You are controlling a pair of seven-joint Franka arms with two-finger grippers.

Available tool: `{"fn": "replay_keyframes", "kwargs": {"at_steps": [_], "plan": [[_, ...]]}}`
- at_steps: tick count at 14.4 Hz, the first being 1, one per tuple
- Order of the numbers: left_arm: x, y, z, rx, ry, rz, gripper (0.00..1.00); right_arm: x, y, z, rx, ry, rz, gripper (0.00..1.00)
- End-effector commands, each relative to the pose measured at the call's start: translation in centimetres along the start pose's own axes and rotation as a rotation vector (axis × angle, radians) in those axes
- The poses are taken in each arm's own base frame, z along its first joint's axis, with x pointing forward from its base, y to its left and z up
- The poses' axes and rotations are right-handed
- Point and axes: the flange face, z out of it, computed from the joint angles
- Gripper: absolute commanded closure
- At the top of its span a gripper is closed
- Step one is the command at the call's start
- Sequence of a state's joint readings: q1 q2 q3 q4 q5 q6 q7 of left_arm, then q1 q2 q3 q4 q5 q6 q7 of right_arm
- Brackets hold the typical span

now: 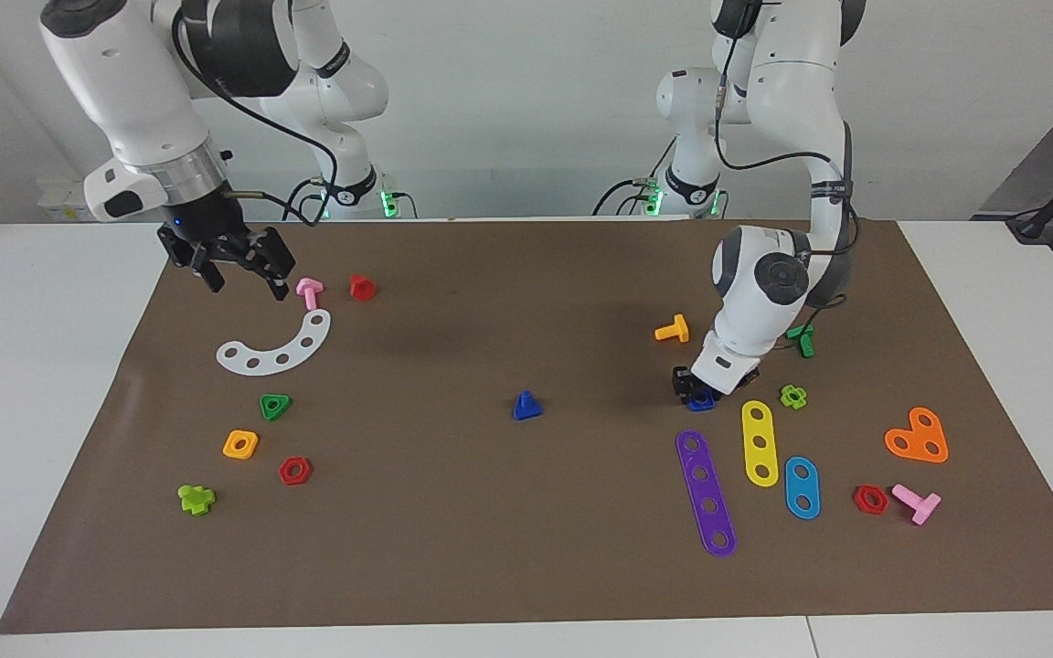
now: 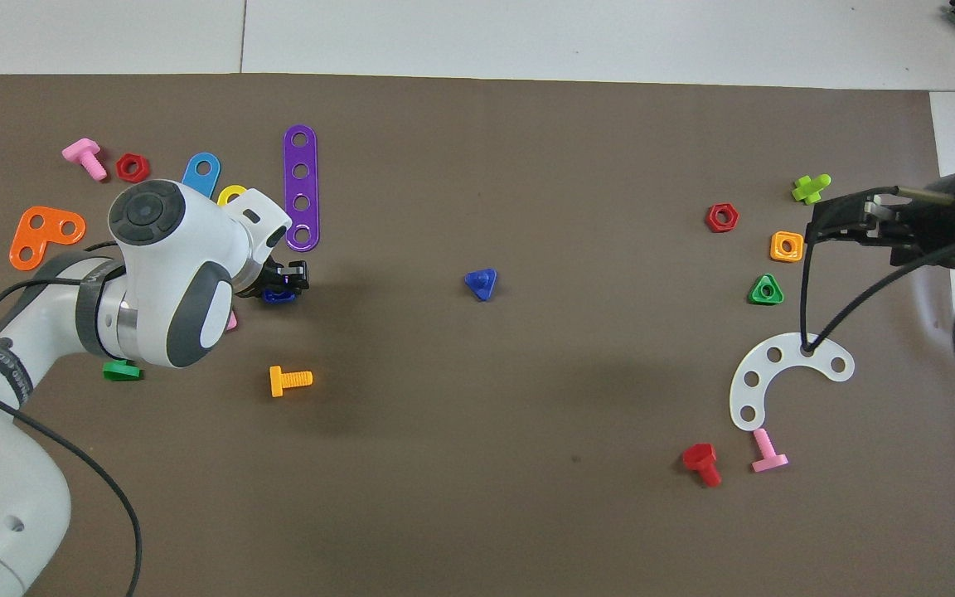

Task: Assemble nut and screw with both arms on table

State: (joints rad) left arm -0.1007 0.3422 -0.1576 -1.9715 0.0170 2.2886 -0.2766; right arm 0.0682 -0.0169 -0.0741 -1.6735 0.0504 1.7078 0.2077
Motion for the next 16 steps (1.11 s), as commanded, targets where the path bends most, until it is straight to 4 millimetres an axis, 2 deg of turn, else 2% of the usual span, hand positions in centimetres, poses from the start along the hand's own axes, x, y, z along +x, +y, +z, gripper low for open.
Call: {"fn": "replay_keyframes", "kwargs": {"at_steps": [1, 4, 6, 9, 12, 15, 16], "plan": [[-0.5, 0.0, 0.1, 0.021, 0.007, 0.013, 0.46, -0.9, 3.9, 0.1, -0.03, -0.063, -0.027, 0.0], [-0.5, 0.0, 0.2, 0.023, 0.003, 0.015, 0.58, -0.8, 6.6, -1.6, -0.018, -0.047, -0.009, 0.0], [-0.2, 0.1, -0.2, 0.022, 0.011, 0.017, 0.63, -0.3, 6.3, -3.8, -0.025, -0.038, -0.012, 0.0], [1.8, 0.8, -2.5, 0.023, 0.022, 0.021, 0.64, -0.4, 5.4, -3.5, -0.028, -0.051, -0.022, 0.0], [3.3, 4.4, -5.2, 0.013, 0.021, 0.05, 0.64, -0.5, 5.6, -3.3, -0.042, -0.062, -0.031, 0.0], [3.5, 9.7, -7.3, 0.002, 0.03, 0.118, 0.64, -0.6, 5.4, -3.2, -0.067, -0.061, -0.039, 0.0], [3.0, 12.1, -7.7, 0.0, 0.022, 0.149, 0.64, -0.7, 5.3, -3.2, -0.067, -0.063, -0.038, 0.0]]}}
